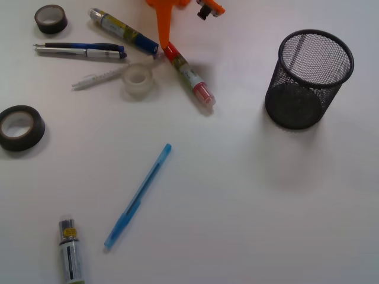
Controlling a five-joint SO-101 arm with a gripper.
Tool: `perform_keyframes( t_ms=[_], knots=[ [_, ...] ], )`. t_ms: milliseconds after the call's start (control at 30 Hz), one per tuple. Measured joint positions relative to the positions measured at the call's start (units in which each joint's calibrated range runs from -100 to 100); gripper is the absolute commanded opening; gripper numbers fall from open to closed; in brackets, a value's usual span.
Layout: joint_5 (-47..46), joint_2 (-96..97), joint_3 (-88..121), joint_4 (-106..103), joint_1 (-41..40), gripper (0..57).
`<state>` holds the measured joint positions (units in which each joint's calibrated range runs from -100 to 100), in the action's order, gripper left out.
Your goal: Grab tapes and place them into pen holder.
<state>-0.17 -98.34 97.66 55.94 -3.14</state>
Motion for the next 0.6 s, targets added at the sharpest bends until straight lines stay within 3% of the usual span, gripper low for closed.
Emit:
perform_keyframes(
  t_ms=[600],
  knots=[
    [2.4,0.1,-1.3,0.0,0.3,34.8]
  ],
)
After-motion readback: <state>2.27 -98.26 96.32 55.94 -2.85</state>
